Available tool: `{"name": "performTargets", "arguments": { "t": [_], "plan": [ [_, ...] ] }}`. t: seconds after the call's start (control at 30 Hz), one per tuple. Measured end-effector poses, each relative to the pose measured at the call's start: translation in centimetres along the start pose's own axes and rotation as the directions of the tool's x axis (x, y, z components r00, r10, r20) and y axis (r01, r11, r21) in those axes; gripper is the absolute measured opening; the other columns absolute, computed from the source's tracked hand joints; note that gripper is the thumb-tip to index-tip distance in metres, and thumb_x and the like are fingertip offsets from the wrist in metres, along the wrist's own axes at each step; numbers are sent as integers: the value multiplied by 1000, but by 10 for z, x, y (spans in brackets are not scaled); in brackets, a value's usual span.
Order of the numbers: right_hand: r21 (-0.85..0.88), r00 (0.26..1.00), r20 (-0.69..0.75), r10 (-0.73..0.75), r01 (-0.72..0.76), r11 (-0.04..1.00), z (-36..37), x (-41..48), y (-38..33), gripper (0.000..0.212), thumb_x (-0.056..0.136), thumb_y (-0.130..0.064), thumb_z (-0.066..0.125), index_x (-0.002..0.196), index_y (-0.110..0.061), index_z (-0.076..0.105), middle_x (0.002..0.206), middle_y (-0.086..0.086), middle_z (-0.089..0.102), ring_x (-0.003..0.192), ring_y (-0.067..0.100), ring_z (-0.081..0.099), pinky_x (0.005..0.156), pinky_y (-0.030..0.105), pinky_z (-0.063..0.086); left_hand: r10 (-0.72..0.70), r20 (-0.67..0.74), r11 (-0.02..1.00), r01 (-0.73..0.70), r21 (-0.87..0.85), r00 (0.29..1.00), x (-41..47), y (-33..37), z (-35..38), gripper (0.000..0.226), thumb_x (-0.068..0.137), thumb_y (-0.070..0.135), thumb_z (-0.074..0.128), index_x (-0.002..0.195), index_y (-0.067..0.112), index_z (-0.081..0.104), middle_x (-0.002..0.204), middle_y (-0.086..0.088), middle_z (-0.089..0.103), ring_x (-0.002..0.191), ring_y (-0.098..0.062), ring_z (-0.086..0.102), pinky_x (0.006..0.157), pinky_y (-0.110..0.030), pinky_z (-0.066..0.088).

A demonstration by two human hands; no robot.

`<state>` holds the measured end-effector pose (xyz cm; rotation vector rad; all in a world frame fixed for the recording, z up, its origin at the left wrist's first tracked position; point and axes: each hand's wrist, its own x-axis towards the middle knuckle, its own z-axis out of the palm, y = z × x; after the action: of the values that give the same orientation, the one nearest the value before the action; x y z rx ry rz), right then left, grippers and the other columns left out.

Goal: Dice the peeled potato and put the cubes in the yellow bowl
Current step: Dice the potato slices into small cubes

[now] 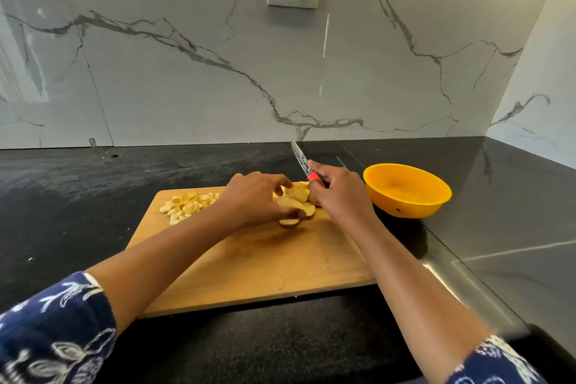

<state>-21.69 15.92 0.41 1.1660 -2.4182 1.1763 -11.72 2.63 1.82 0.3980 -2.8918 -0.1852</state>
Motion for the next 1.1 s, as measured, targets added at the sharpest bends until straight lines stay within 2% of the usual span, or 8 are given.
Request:
{"name": "performTargets", "arguments": {
  "t": [0.1,0.27,0.4,0.57,0.67,0.8,0.97,1.1],
  "plan": [
    [-16,1000,2,-2,2,1000,0,1,1,40,96,-28,54,136,-24,52,98,-5,71,61,7,54,54,18,43,-35,15,999,34,42,999,8,7,6,66,76,68,57,129,31,43,124,8,58,111,-14,53,94,-36,40],
    [-17,1000,1,-29,29,999,0,0,1,41,95,-27,54,136,-24,52,98,-4,71,63,8,56,59,23,51,-45,85,981,60,-183,995,8,5,7,61,77,51,69,127,27,44,122,4,56,102,-12,54,91,-31,50],
    [-21,999,-13,-43,43,999,-1,0,0,42,95,-27,55,137,-23,51,100,-3,71,67,10,58,64,27,55,-51,79,944,74,-322,996,7,1,7,63,75,42,75,127,25,44,120,2,56,100,-12,54,86,-23,49],
    [-26,999,0,-38,38,999,-1,-1,-2,42,95,-27,55,136,-23,52,97,-1,71,69,8,57,64,26,51,-38,4,920,36,-391,999,-7,-10,-14,61,72,39,78,124,29,48,113,7,57,102,-10,54,85,-20,44],
    [-39,999,40,-21,23,999,-1,-3,-4,42,95,-27,55,137,-23,52,107,-2,71,72,6,56,64,22,48,-1,20,935,8,-355,1000,-31,-25,-28,54,73,36,77,119,32,51,112,12,55,103,-6,53,86,-16,43],
    [-80,991,130,-1,12,997,-2,-12,-15,45,94,-28,55,138,-25,49,120,-2,66,69,5,55,59,16,45,-3,63,944,24,-330,998,-70,-47,-29,46,70,41,76,109,41,52,108,20,56,99,2,53,79,-9,42],
    [-115,976,186,-114,137,984,-11,-43,-42,46,94,-26,52,140,-30,47,99,-3,70,58,3,45,51,13,29,-27,29,945,35,-325,999,-95,-57,-23,50,60,53,72,106,40,57,101,28,54,96,4,54,78,-4,38],
    [-203,953,271,-137,196,959,-15,-71,-58,49,97,-30,48,145,-32,37,110,-5,67,77,6,53,62,15,36,-59,21,941,63,-333,998,-94,-58,-20,65,54,58,67,114,33,60,105,22,57,99,1,53,81,-6,36]
  ]
}}
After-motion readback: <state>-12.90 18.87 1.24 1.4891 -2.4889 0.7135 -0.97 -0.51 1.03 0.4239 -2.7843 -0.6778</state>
